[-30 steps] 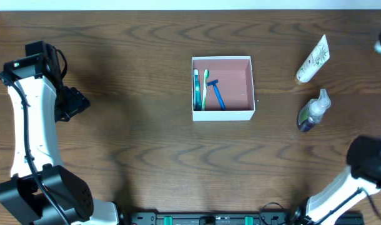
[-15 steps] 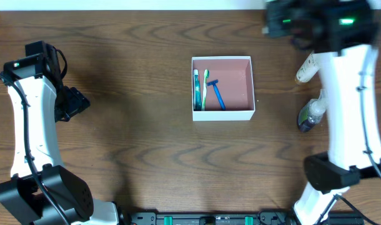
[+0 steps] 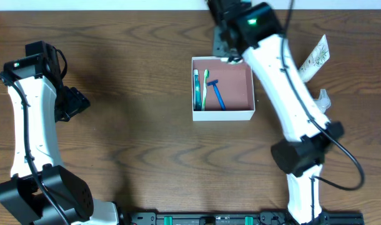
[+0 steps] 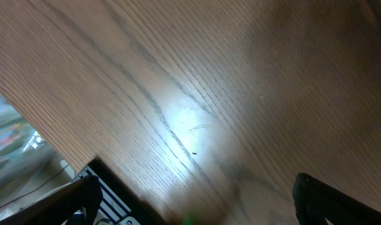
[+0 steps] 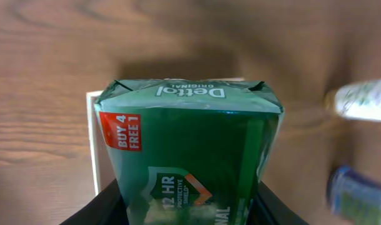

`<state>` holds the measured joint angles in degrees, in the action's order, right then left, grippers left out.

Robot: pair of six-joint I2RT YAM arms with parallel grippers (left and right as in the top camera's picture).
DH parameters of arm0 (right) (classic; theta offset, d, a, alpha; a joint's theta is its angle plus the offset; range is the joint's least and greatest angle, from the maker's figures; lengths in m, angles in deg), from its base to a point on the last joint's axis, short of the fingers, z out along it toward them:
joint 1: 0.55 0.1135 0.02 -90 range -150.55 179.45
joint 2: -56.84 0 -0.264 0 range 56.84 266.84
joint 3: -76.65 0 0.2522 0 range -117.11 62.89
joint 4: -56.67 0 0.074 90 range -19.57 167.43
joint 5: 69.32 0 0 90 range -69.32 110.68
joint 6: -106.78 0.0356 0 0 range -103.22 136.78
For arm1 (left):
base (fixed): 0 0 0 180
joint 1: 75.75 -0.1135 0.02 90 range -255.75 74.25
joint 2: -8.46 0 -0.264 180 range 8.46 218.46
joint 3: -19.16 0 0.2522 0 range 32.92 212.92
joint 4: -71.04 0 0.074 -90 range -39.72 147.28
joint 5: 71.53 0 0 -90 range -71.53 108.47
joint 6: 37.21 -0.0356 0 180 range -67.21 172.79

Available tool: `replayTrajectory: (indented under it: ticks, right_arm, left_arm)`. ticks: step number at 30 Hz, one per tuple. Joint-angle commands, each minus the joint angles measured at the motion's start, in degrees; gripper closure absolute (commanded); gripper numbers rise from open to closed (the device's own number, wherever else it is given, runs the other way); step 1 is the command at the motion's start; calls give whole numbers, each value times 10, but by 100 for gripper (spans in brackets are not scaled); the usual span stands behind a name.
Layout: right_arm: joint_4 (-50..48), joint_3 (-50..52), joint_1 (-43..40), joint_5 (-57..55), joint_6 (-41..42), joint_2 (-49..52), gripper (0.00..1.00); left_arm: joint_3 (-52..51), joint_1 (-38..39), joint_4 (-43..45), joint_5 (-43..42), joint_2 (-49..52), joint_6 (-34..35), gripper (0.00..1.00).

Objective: Pack container
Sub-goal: 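Lift the soap box and carry it into the pink box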

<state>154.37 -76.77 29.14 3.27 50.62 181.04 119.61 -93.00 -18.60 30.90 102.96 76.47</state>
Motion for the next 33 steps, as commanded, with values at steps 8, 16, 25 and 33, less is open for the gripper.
replayTrajectory:
  ticks: [8, 16, 25, 33]
  right_arm:
    - [72, 0, 5, -19, 86, 68, 77]
    - [60, 22, -1, -16, 64, 71, 76]
    - [-6, 104, -12, 17, -20, 71, 75]
    - [-65, 147, -49, 97, -70, 71, 75]
  left_arm:
    - [0, -3, -2, 7, 3, -7, 2]
    - [0, -3, -2, 7, 3, -7, 2]
    - [0, -3, -2, 7, 3, -7, 2]
    - [0, -3, -2, 7, 3, -7, 2]
